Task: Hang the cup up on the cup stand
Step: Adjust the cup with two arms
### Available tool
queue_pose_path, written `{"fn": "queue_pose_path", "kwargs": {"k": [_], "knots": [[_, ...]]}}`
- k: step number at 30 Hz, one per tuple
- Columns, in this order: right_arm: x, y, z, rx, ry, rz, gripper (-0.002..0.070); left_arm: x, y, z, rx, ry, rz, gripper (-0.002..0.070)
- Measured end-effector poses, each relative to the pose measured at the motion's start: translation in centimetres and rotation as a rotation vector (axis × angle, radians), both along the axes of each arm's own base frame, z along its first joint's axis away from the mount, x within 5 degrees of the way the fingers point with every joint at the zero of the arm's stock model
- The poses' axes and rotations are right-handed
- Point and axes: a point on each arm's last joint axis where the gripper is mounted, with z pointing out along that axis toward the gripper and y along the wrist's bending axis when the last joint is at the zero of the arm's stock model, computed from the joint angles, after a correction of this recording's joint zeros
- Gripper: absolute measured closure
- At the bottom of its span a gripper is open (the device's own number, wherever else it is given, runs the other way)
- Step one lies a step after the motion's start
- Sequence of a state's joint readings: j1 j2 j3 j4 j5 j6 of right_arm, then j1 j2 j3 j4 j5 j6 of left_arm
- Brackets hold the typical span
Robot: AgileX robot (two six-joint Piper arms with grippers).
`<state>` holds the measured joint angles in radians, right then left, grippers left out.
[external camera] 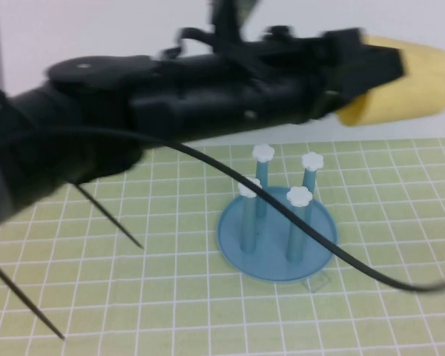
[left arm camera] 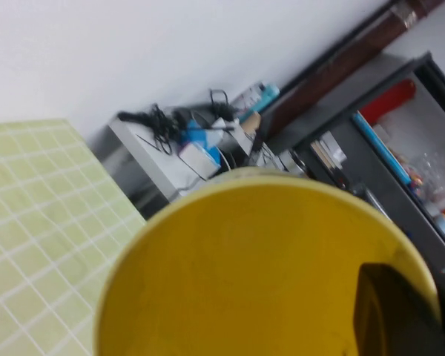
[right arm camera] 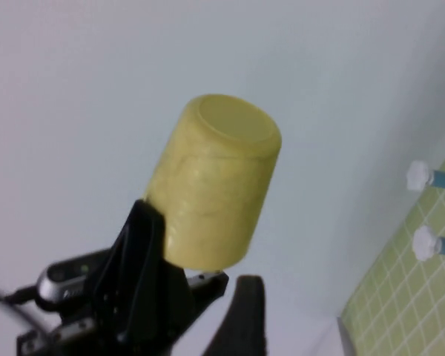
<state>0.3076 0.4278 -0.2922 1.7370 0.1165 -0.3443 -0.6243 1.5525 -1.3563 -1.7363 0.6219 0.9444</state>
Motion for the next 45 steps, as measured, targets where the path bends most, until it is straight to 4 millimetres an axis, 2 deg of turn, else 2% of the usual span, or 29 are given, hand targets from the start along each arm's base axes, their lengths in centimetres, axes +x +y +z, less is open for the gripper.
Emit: {"fn": "queue_pose_path", "kwargs": {"k": [6, 13, 17, 24, 31, 38, 45], "knots": [[0.1, -0.2, -0.1, 0.097, 0.056, -0.028, -0.0012, -1.8, -3.5, -0.8, 0.027, 0.019, -0.033, 0.0667], [0.3, -0.7, -0.2, 0.173, 0.100, -0.088, -0.0008, -4.1, -5.6, -1.0, 0.039, 0.019, -0.076, 0.0667], [0.4, -0.9, 0.3, 0.199, 0.097, -0.113, -0.0008, -4.8, -6.2, -1.0, 0.040, 0.018, -0.098, 0.0667], [0.4, -1.5, 3.1, 0.225, 0.019, -0.170, -0.0007, -5.9, -6.9, -1.0, 0.045, -0.002, -0.130, 0.0667], [1.1, -1.3, 2.9, 0.221, 0.054, -0.176, -0.0001, -5.8, -6.9, -1.0, 0.050, -0.015, -0.121, 0.0667], [1.7, -1.1, 2.6, 0.213, 0.086, -0.176, 0.0070, -5.9, -6.9, -1.0, 0.050, -0.017, -0.125, 0.0667], [1.9, -0.7, 2.5, 0.221, 0.106, -0.141, 0.0080, -7.0, -7.5, -1.0, 0.053, -0.032, -0.155, 0.0667]]}}
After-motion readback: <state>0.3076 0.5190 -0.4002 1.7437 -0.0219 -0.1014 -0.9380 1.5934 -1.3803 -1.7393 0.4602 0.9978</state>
